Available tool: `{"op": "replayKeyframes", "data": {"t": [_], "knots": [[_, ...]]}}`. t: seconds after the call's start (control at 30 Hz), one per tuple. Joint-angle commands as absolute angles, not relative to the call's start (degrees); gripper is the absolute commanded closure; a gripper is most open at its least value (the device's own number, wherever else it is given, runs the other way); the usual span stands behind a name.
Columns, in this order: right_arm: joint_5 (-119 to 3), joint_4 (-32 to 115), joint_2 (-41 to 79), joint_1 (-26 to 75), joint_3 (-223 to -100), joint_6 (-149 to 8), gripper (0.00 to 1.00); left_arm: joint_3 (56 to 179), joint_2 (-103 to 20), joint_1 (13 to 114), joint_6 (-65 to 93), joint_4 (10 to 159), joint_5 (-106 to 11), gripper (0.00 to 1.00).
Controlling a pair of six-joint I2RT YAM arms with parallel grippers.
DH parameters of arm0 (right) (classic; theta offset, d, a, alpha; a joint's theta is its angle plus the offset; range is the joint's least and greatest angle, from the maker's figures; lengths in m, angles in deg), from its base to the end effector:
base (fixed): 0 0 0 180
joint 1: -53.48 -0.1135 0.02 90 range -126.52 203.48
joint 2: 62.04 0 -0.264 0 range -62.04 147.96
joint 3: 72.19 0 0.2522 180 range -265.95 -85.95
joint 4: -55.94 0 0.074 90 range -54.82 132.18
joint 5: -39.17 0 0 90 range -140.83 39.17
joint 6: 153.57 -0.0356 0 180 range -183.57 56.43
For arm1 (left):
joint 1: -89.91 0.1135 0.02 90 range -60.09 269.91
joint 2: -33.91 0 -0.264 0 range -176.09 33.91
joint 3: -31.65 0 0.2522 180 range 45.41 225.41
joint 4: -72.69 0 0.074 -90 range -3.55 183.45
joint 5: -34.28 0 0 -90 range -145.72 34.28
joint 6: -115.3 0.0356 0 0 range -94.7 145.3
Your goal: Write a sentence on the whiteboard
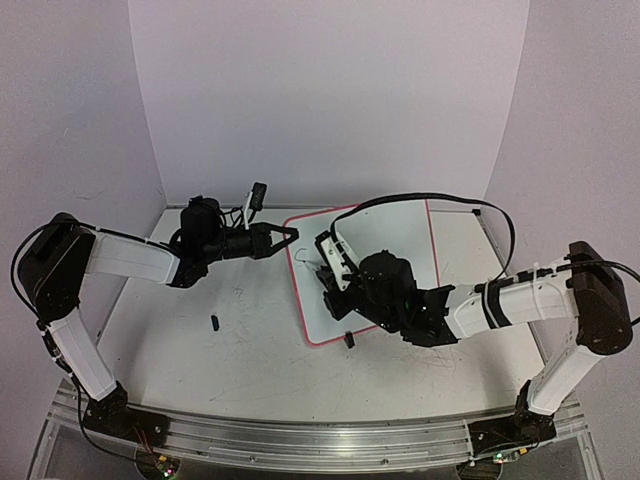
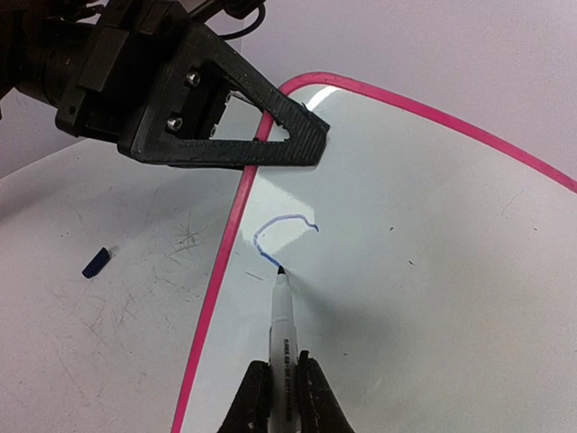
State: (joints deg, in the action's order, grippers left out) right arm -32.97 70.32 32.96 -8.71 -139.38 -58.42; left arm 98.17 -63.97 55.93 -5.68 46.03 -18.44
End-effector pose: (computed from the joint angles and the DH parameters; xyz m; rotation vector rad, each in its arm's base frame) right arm 0.1828 0.3231 0.2338 -0.8124 1.6224 0.4300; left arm 0.2977 -0.2267 0.2354 0.5896 1.7358 -1.3641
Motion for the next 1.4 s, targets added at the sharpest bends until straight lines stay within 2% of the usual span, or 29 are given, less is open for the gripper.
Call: {"op": "replayKeyframes", "data": {"t": [0.0,1.37], "knots": [[-30.2,68.8,31.0,-8.5,-138.5,-59.6,1.00,98.4,-62.8,54.6,-2.7,50.0,-18.6,1.00],[-31.6,67.5,30.8,-9.9,-136.3,-62.2,1.00,98.5,-62.7,54.5,-2.6,50.1,-18.3,1.00]]}}
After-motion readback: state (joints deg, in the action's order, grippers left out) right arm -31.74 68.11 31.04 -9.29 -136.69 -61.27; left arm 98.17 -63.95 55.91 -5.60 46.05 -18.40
